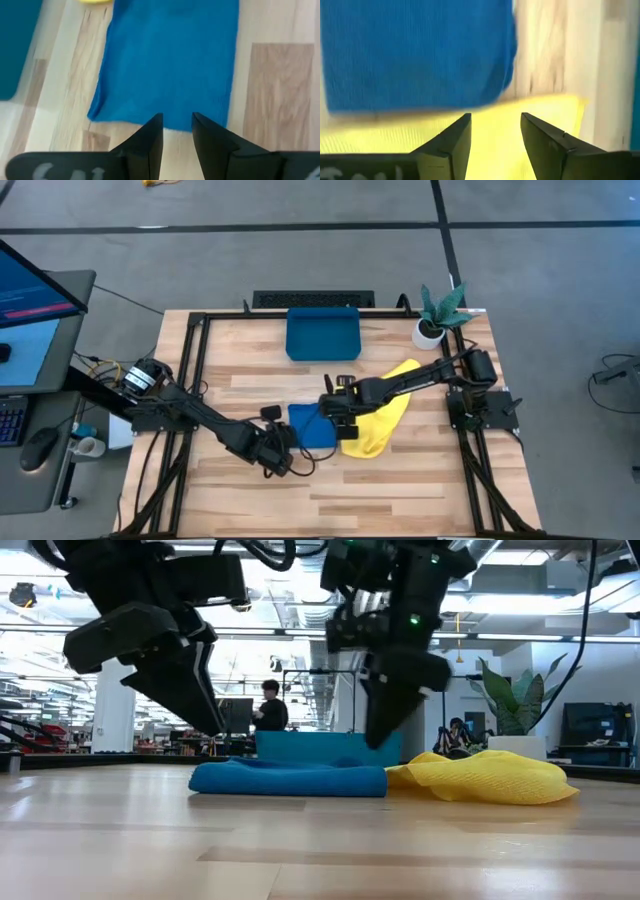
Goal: Roll microfiber towels into tight, uniform cylinder then place into a basket
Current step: Fold the blue towel
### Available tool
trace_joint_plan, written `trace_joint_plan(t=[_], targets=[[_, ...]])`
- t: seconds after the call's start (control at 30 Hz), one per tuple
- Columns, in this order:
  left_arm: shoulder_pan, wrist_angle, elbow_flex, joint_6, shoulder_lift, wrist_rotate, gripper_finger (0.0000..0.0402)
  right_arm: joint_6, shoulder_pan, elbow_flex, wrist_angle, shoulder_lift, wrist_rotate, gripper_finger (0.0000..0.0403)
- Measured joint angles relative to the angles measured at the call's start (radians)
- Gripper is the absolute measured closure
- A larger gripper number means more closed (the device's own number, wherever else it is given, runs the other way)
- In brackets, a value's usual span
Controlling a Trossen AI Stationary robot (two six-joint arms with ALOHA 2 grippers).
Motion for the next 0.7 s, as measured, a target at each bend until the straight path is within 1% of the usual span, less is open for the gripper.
trace_joint_plan(t=[0.07, 0.17, 0.27, 0.37, 0.5, 0.57, 0.63, 0.7], targets=[[0.0, 0.024, -0.001, 0.024, 0.0, -0.027, 0.0306, 0.006, 0.005, 0.0, -0.057, 0.0, -0.001, 0.0221], [0.0, 0.09, -0.026, 0.063, 0.0, -0.121, 0.0306, 0.05, 0.017, 0.0, -0.14, 0.001, 0.001, 0.0232], [0.011, 0.174, -0.07, 0.11, 0.001, -0.147, 0.0306, 0.086, 0.034, 0.0, -0.185, 0.001, 0.022, 0.0244], [0.031, 0.245, -0.104, 0.116, 0.001, -0.139, 0.0306, 0.088, 0.059, 0.0, -0.221, 0.001, 0.041, 0.0257], [0.063, 0.346, -0.167, 0.139, 0.002, -0.097, 0.0306, 0.099, 0.089, 0.0, -0.279, 0.0, 0.07, 0.0276], [0.08, 0.38, -0.191, 0.138, 0.002, -0.06, 0.0306, 0.122, 0.101, 0.0, -0.314, 0.001, 0.088, 0.0284], [0.093, 0.381, -0.208, 0.126, 0.002, -0.018, 0.0306, 0.146, 0.111, 0.0, -0.351, 0.001, 0.11, 0.0292], [0.101, 0.379, -0.22, 0.11, 0.002, -0.004, 0.0306, 0.166, 0.121, 0.0, -0.388, 0.0, 0.135, 0.0297]])
